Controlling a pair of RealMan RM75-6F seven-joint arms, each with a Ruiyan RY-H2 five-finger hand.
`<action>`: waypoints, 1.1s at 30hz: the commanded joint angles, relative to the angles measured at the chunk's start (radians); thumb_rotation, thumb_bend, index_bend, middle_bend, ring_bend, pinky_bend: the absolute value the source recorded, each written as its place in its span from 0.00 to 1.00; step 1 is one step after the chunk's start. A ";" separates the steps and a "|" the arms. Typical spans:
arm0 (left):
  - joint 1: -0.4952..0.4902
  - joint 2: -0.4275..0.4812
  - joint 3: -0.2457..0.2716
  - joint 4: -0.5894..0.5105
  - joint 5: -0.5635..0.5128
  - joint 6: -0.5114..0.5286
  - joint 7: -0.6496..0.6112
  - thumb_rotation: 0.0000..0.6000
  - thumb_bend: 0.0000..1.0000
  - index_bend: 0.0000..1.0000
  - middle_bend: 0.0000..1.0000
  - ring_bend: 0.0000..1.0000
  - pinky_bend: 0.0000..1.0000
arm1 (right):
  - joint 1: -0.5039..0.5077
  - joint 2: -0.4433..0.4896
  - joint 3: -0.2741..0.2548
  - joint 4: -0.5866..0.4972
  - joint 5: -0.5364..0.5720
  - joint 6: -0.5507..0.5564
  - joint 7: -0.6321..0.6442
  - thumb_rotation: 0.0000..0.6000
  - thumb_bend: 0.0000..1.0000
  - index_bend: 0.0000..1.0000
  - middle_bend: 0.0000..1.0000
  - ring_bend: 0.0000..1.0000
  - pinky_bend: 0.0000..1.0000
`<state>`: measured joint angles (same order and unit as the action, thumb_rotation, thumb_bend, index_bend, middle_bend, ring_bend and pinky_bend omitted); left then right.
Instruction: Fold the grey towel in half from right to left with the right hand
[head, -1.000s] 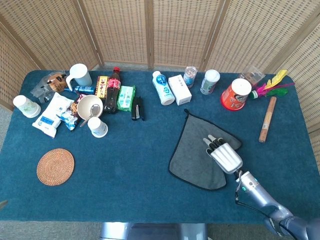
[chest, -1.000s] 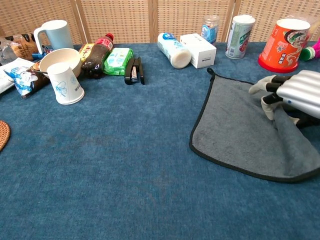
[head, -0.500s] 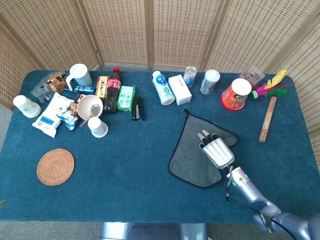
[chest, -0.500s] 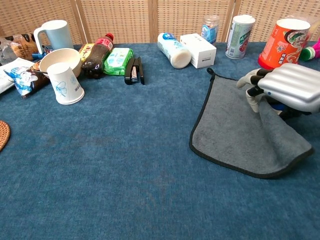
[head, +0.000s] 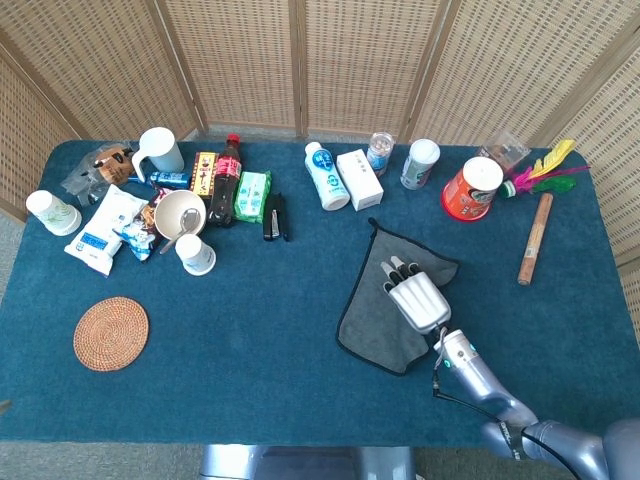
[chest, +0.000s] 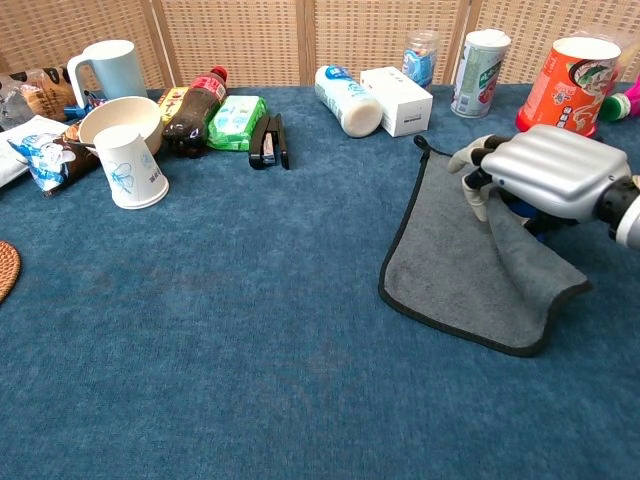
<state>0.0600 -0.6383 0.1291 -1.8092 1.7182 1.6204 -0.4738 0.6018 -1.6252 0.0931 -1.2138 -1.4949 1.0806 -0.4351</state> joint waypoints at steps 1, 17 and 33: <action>0.000 0.001 0.001 0.003 0.003 0.001 -0.005 1.00 0.20 0.01 0.00 0.00 0.02 | 0.004 -0.013 0.016 -0.006 0.027 -0.007 -0.020 1.00 0.48 0.59 0.20 0.17 0.38; -0.003 0.004 0.004 0.015 0.011 0.003 -0.028 1.00 0.20 0.01 0.00 0.00 0.02 | 0.009 -0.058 0.050 -0.020 0.127 -0.023 -0.071 1.00 0.47 0.59 0.20 0.17 0.38; -0.003 0.006 0.006 0.018 0.011 0.007 -0.036 1.00 0.20 0.01 0.00 0.00 0.02 | 0.030 -0.100 0.067 -0.026 0.175 -0.028 -0.114 1.00 0.46 0.59 0.20 0.17 0.39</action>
<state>0.0574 -0.6323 0.1352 -1.7912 1.7297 1.6272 -0.5091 0.6300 -1.7223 0.1571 -1.2392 -1.3246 1.0540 -0.5480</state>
